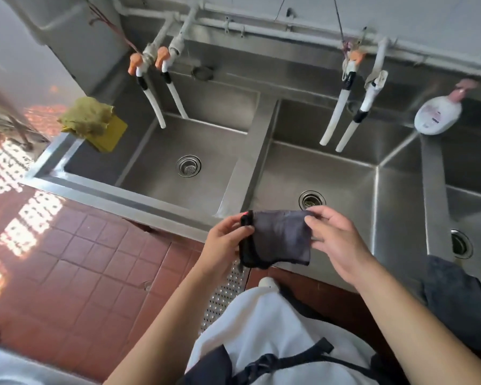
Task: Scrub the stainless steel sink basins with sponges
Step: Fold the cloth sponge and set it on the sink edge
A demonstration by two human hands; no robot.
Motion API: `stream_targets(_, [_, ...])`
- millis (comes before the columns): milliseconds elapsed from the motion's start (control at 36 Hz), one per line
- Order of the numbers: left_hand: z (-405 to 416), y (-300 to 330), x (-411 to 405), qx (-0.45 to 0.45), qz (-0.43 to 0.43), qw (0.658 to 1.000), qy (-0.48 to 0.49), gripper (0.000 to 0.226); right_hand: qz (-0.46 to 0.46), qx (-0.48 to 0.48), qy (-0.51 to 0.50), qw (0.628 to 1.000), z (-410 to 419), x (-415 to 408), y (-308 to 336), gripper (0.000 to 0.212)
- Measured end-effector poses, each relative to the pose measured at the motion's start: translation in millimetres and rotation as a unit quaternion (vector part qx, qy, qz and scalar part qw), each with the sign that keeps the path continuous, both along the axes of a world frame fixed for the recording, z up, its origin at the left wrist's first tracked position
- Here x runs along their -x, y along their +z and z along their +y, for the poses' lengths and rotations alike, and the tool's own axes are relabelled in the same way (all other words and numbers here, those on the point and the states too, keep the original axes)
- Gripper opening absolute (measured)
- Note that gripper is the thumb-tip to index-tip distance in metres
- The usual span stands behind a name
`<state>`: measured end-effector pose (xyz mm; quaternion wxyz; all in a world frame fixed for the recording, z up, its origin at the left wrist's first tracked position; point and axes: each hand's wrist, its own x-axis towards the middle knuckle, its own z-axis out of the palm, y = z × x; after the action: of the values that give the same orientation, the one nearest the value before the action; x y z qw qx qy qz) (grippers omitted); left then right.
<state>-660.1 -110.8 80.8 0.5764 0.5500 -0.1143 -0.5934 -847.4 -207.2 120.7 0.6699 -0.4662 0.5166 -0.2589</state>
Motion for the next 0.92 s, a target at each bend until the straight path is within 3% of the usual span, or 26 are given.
stream_targets(278, [14.1,28.0,-37.9,-0.043,-0.062,0.997,-0.007,0.033,-0.046,-0.084,0.106,0.990,-14.1,-31.4,-22.0,0.013])
stream_targets(444, [28.1,32.5,-79.5,-0.121,-0.139,0.981,0.056,0.035,-0.089,-0.136,0.184,0.969,-11.9,-87.6,-30.5,0.046])
stream_targets(667, [64.8,30.2,-180.9,-0.118,-0.123,0.978,0.118,0.050,-0.081,-0.140,0.274,0.948,4.2,-199.0,-29.1,0.018])
stream_targets(778, [77.3,13.0,-256.6,-0.125,-0.132,0.978,0.102,0.055,-0.030,-0.147,0.265,0.952,21.6,-276.0,-42.1,0.023])
stream_targets(917, [85.4,-14.3,-372.2,-0.136,-0.167,0.973,0.081,0.044,0.002,-0.165,0.192,0.967,50.2,-390.3,-62.9,0.024])
